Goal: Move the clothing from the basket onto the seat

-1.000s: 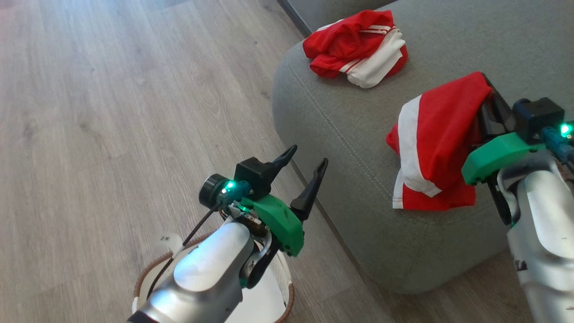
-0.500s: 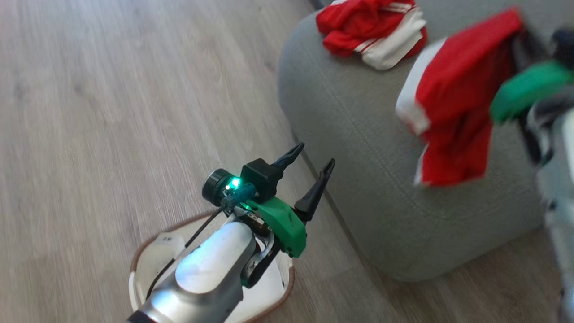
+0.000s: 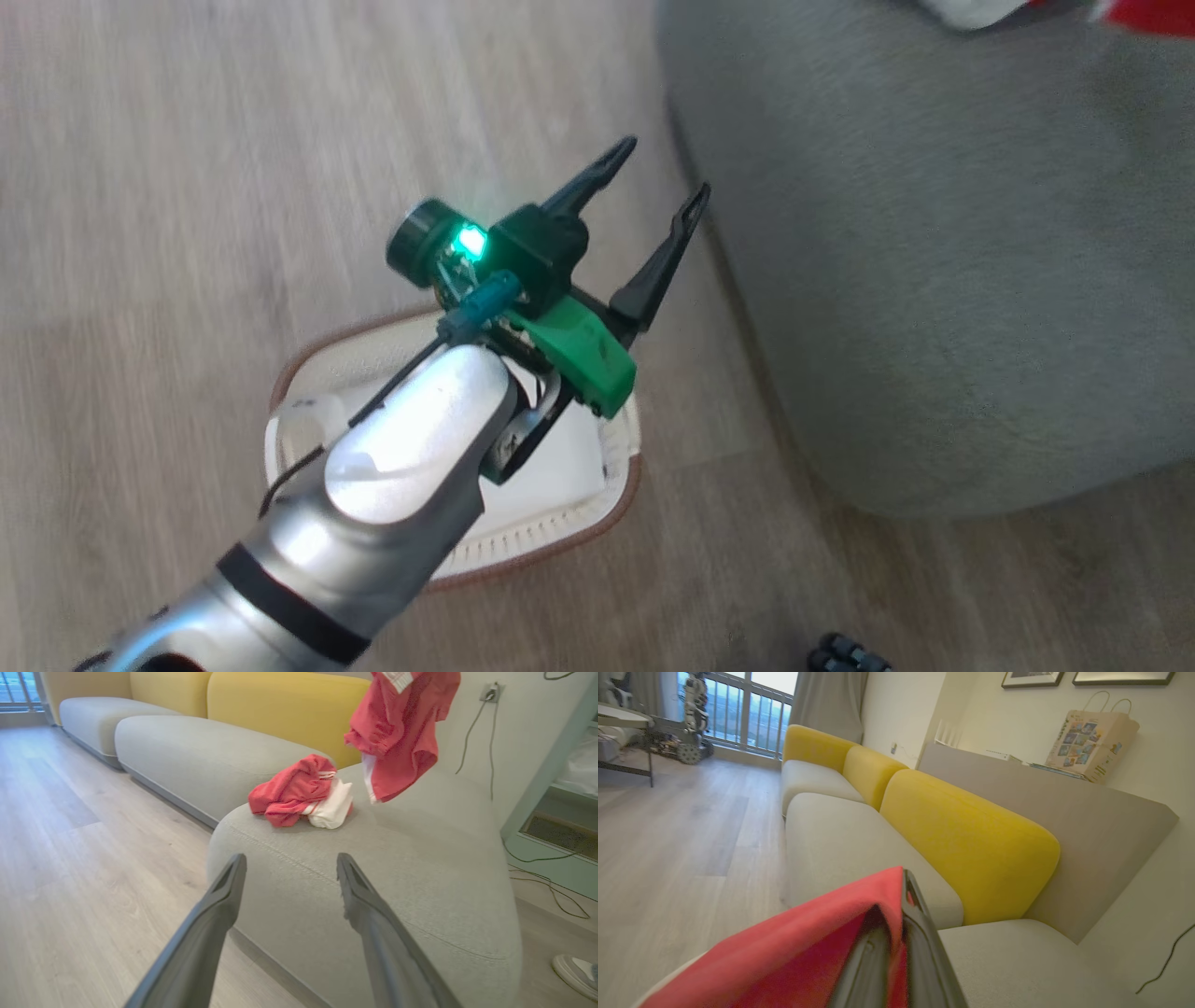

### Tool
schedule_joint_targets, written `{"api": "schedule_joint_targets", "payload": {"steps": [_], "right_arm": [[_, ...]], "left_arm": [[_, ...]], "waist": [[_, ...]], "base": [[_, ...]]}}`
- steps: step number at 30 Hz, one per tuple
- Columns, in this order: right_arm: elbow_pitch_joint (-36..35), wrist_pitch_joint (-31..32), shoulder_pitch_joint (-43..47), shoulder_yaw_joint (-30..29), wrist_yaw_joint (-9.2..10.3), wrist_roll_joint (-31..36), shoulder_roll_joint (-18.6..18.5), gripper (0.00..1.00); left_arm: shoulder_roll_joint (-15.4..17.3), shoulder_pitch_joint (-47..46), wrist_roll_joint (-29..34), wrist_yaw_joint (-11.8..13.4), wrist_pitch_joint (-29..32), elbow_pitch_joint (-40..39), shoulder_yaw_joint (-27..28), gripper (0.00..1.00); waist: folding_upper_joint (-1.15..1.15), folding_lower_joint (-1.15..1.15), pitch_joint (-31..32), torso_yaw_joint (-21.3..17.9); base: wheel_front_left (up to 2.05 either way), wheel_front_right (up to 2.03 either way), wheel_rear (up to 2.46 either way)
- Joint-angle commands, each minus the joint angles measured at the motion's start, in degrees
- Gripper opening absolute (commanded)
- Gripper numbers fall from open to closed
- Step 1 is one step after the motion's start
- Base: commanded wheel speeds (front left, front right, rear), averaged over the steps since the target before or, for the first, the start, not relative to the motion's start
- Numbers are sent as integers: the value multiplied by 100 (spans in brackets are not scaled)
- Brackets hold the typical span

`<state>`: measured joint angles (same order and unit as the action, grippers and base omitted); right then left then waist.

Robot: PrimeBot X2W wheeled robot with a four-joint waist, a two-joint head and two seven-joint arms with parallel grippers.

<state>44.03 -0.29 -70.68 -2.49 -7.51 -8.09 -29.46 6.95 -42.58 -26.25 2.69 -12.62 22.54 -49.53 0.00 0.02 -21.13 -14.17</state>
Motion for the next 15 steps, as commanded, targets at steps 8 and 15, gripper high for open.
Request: {"api": "schedule_joint_targets", "payload": {"steps": [8, 15], "right_arm": [[707, -129, -641, -814, 2, 750, -469, 0], [1313, -362, -517, -1332, 2, 1439, -91, 0]], "left_arm": [[242, -403, 176, 140, 113, -670, 163, 100], [324, -377, 185, 186, 145, -811, 133, 100]], "waist": [[0, -2, -1186, 1133], [0, -2, -1406, 1317]], "base": [[0, 0, 0], [0, 0, 0]]}}
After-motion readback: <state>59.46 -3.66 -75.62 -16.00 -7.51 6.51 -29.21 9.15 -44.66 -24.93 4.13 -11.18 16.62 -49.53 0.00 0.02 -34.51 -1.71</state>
